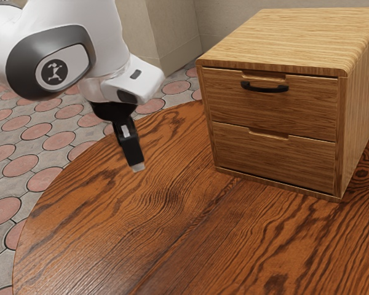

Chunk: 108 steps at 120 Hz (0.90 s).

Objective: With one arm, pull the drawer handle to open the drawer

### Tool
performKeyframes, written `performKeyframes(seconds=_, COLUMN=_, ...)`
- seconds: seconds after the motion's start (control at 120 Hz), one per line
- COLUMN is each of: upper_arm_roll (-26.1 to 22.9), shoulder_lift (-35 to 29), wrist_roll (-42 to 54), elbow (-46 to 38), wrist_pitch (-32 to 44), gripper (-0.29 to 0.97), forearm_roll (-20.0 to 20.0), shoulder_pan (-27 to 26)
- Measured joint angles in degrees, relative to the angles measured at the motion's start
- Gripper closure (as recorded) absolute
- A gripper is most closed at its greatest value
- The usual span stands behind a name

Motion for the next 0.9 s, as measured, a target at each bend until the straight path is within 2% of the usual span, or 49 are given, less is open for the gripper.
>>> performKeyframes(seconds=0.075, upper_arm_roll=-0.33, shoulder_lift=0.05, wrist_roll=6.81, elbow=-0.33, wrist_pitch=0.8, gripper=0.0, forearm_roll=-1.75, shoulder_pan=0.79)
performKeyframes(seconds=0.15, upper_arm_roll=-8.34, shoulder_lift=-1.44, wrist_roll=13.18, elbow=-1.17, wrist_pitch=2.12, gripper=0.0, forearm_roll=-3.23, shoulder_pan=9.86)
performKeyframes(seconds=0.225, upper_arm_roll=-11.99, shoulder_lift=-2.13, wrist_roll=18.77, elbow=-1.92, wrist_pitch=4.61, gripper=0.0, forearm_roll=-4.84, shoulder_pan=13.11)
performKeyframes(seconds=0.408, upper_arm_roll=-14.7, shoulder_lift=-1.81, wrist_roll=29.83, elbow=-3.82, wrist_pitch=17.13, gripper=0.0, forearm_roll=-9.4, shoulder_pan=13.08)
performKeyframes(seconds=0.583, upper_arm_roll=-15.07, shoulder_lift=1.74, wrist_roll=37.71, elbow=-1.86, wrist_pitch=27.54, gripper=0.0, forearm_roll=-11.11, shoulder_pan=13.85)
performKeyframes(seconds=0.733, upper_arm_roll=-15.65, shoulder_lift=6.57, wrist_roll=42.78, elbow=2.46, wrist_pitch=32.64, gripper=0.0, forearm_roll=-11.48, shoulder_pan=13.13)
performKeyframes(seconds=0.9, upper_arm_roll=-16.14, shoulder_lift=10.22, wrist_roll=47.1, elbow=3.32, wrist_pitch=35.28, gripper=0.0, forearm_roll=-11.63, shoulder_pan=12.83)
